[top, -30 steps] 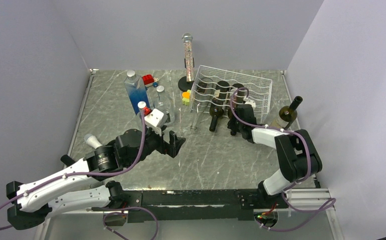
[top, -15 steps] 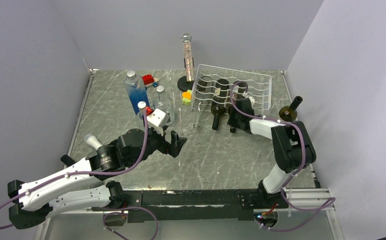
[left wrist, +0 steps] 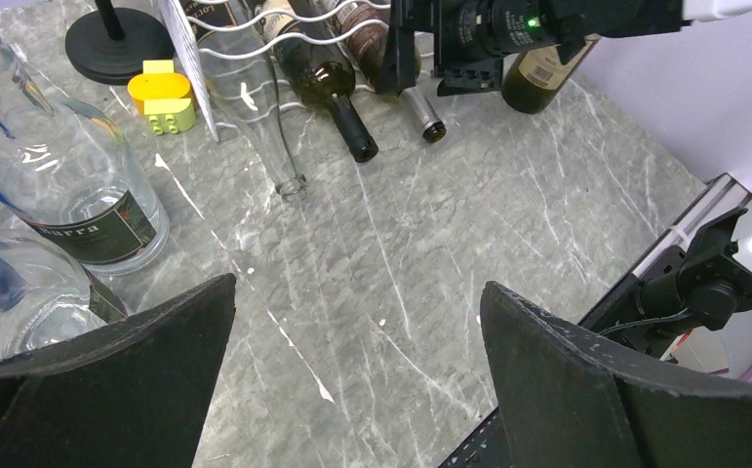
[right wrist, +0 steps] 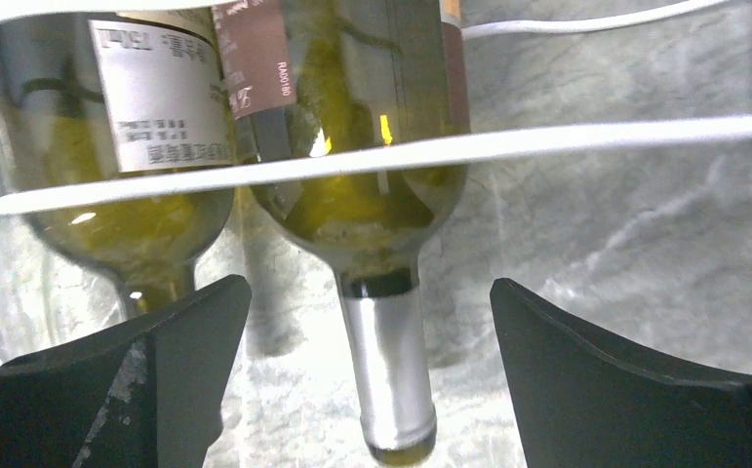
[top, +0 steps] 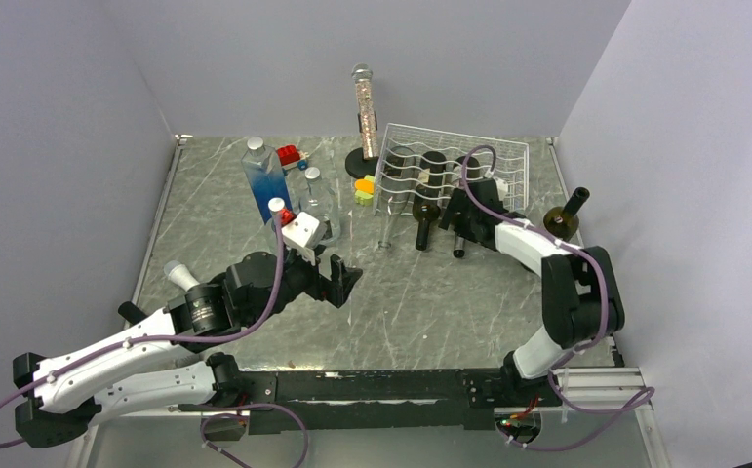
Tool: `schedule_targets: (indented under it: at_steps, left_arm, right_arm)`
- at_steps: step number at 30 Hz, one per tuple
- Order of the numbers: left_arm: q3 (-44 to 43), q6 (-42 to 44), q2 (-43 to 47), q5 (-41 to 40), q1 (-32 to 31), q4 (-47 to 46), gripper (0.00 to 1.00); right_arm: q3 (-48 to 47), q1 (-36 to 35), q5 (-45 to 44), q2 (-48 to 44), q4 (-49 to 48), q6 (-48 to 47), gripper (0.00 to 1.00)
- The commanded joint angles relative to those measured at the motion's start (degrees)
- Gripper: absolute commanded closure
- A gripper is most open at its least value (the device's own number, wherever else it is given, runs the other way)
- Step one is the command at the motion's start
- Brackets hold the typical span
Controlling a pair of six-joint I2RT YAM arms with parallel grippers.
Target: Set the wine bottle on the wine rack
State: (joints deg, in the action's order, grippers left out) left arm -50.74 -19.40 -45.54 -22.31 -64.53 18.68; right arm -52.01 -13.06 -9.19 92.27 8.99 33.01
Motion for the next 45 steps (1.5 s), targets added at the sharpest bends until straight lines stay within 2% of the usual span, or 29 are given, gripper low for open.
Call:
schedule_targets:
  at_steps: [1, 7, 13, 20, 23, 27, 29, 33, 34, 36, 38, 45]
  left_arm:
    - [-0.85, -1.24, 1.82, 0.07, 0.16, -0.51, 0.01]
    - [-0.95, -1.90, 2.94, -0.71, 0.13, -0.03, 0.01]
    - [-1.20, -2.51, 2.62, -0.72, 0.11, 0.39, 0.01]
    - [-2.46, -2.15, 1.11, 0.83, 0.12, -1.15, 0.01]
    - [-2.78, -1.73, 0.90, 0.71, 0.13, -1.70, 0.01]
    - [-2.48, -2.42, 1.20, -0.58, 0.18, -0.97, 0.01]
    - [-2.26, -4.05, 1.63, -1.49, 0.15, -0.64, 0.01]
    - [-2.00, -5.98, 2.28, -2.29, 0.15, -0.79, 0.01]
    - [-1.99, -6.38, 2.37, -2.73, 0.11, -0.69, 0.01]
    - [-2.10, -7.48, 2.30, -4.00, 0.16, -0.23, 0.01]
    - [-2.41, -9.03, 2.27, -5.68, 0.13, 0.85, 0.01]
    - [0.00, -9.39, 4.51, -7.30, 0.12, -0.97, 0.01]
  right_arm:
    - [0.77, 0.14, -3.10, -8.04, 4.53, -0.50, 0.00]
    - [-2.62, 0.05, -5.16, -18.33, 14.74, -5.49, 0.00]
    - [-9.17, 0.41, -15.45, -27.70, 21.63, -11.00, 0.01]
    - [-22.53, 4.07, -18.08, -27.78, 24.86, -13.89, 0.07]
    - [-28.62, 5.80, -19.20, -26.81, 26.60, -13.64, 0.07]
    - [-34.44, 9.14, -26.60, -25.86, 32.67, -10.97, 0.03]
    - [-33.11, 11.85, -27.21, -27.01, 31.34, -11.59, 0.02]
    - [-29.80, 19.42, -22.78, -27.48, 31.23, -9.88, 0.04]
    - [-28.49, 20.61, -21.89, -27.69, 30.95, -9.45, 0.06]
    - [-25.92, 22.95, -17.28, -28.01, 29.59, -9.73, 0.20]
    - [-24.55, 24.75, -13.51, -27.79, 29.77, -9.39, 0.25]
    - [-20.57, 26.34, -10.46, -27.53, 29.54, -10.61, 0.20]
